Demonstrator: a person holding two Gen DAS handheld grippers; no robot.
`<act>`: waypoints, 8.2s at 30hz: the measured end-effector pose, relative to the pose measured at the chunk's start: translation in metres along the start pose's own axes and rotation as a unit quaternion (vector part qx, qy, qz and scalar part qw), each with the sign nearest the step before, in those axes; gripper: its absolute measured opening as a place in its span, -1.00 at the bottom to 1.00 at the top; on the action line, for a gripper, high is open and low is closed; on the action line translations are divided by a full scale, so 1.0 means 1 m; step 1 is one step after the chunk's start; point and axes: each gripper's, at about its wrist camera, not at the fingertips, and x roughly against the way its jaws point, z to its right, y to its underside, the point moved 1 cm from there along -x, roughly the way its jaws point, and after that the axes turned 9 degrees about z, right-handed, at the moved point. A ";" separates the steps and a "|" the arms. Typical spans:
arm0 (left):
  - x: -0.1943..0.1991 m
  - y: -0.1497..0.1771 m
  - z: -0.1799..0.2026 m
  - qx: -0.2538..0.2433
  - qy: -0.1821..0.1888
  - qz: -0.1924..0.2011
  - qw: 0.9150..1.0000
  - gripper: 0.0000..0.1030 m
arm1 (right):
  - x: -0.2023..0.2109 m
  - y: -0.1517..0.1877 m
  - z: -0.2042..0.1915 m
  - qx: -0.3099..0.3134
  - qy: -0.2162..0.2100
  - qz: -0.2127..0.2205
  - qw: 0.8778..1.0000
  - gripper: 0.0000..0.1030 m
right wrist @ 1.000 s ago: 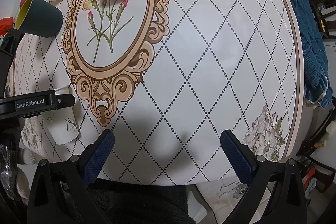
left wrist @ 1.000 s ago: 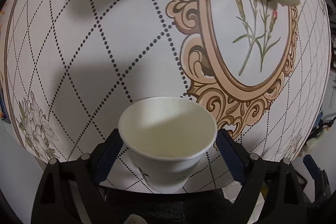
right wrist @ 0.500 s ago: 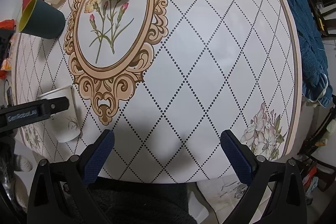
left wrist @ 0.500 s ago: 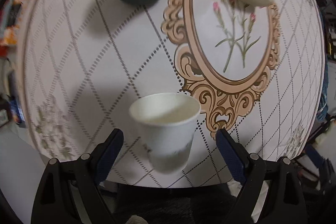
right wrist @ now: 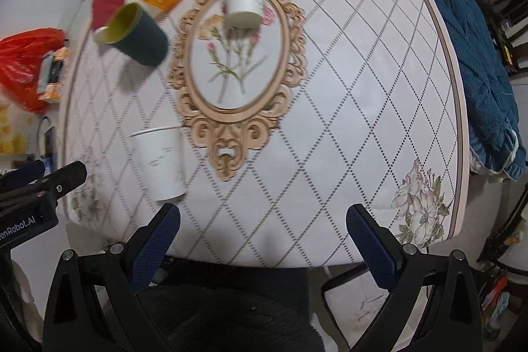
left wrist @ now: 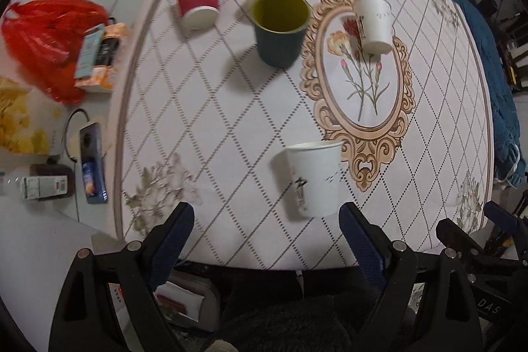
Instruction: Flip cup upside down
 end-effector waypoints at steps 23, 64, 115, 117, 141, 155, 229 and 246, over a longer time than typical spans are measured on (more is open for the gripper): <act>0.009 0.046 -0.076 0.126 -0.038 0.015 0.991 1.00 | 0.026 0.019 -0.086 0.105 -0.059 0.011 0.993 0.99; -0.135 0.106 -0.122 0.254 -0.092 -0.101 0.958 1.00 | -0.155 0.124 -0.100 0.981 0.107 0.110 -0.115 0.68; -0.106 0.002 -0.037 0.083 -0.078 -0.068 0.991 1.00 | -0.170 -0.008 -0.129 0.565 0.065 -0.172 0.805 0.20; -0.107 0.001 -0.035 0.079 -0.078 -0.068 0.992 1.00 | -0.172 -0.010 -0.122 0.526 0.057 -0.192 0.827 0.20; -0.117 0.014 -0.043 0.058 -0.074 -0.075 0.993 1.00 | -0.214 -0.064 -0.070 0.303 0.030 -0.268 0.914 0.49; -0.121 0.012 -0.021 0.034 -0.073 -0.079 0.994 1.00 | -0.155 -0.090 -0.049 0.278 0.001 -0.082 0.957 0.19; 0.207 0.079 0.089 -0.015 0.026 0.206 0.978 1.00 | 0.259 0.097 0.067 -0.018 0.055 0.261 0.964 0.87; 0.250 0.099 0.094 -0.009 0.019 0.211 0.977 1.00 | 0.327 0.114 0.077 -0.014 0.044 0.284 0.958 0.89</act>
